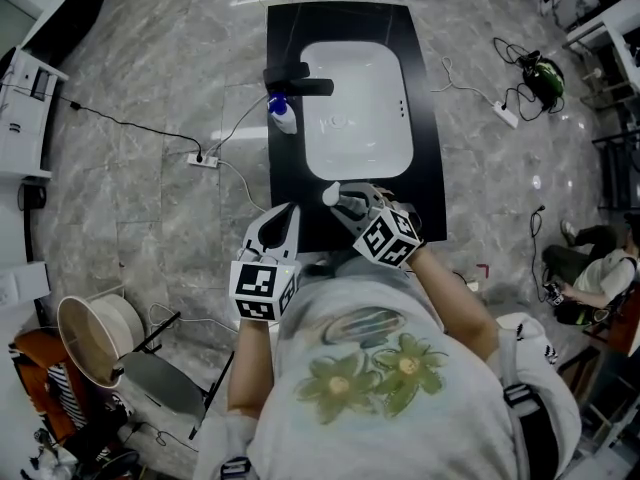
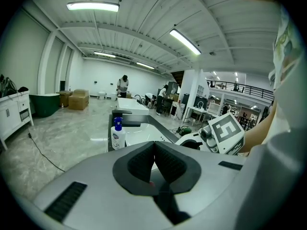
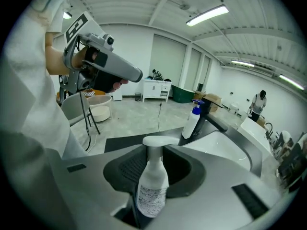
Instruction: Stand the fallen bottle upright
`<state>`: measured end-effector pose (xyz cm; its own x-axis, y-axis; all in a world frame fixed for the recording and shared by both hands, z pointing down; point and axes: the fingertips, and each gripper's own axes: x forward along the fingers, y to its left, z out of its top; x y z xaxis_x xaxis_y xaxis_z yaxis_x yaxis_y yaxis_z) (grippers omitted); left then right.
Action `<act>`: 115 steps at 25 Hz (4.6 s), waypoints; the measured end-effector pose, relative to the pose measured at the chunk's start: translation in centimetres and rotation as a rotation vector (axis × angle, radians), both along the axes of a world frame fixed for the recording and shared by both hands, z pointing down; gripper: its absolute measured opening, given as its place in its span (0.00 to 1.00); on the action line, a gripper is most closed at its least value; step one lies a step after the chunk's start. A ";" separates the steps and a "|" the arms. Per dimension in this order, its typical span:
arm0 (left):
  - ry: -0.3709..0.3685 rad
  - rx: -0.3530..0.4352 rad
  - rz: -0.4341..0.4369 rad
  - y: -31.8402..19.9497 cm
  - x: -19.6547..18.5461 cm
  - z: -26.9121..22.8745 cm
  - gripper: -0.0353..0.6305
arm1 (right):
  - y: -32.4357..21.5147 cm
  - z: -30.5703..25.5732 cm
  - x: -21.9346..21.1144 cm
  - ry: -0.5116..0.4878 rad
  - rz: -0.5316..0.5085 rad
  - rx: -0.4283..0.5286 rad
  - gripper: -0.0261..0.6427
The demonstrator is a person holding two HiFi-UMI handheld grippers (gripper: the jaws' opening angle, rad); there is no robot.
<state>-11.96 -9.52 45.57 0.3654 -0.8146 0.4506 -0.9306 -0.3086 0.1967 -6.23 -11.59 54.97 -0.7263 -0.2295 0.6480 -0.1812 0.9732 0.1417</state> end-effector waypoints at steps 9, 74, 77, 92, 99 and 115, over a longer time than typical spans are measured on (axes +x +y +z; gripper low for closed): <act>-0.003 -0.013 0.000 0.6 0.1 0.3 0.08 | -0.4 -0.8 0.6 -0.081 0.113 -0.047 0.22; -0.008 -0.044 0.121 3.8 7.4 2.1 0.08 | 2.9 -0.8 6.1 -0.201 0.253 -0.104 0.21; -0.008 -0.050 0.125 4.0 7.6 2.3 0.08 | 3.5 -0.4 6.4 -0.198 0.255 -0.115 0.21; -0.020 -0.061 0.156 5.0 8.7 2.9 0.08 | 5.7 -1.0 8.7 -0.232 0.287 -0.168 0.11; -0.021 -0.057 0.173 5.2 9.2 2.8 0.08 | 6.0 -2.4 9.5 -0.257 0.312 -0.154 0.10; -0.022 -0.048 0.209 5.3 10.0 2.5 0.08 | 6.8 -4.2 10.1 -0.296 0.339 -0.144 0.10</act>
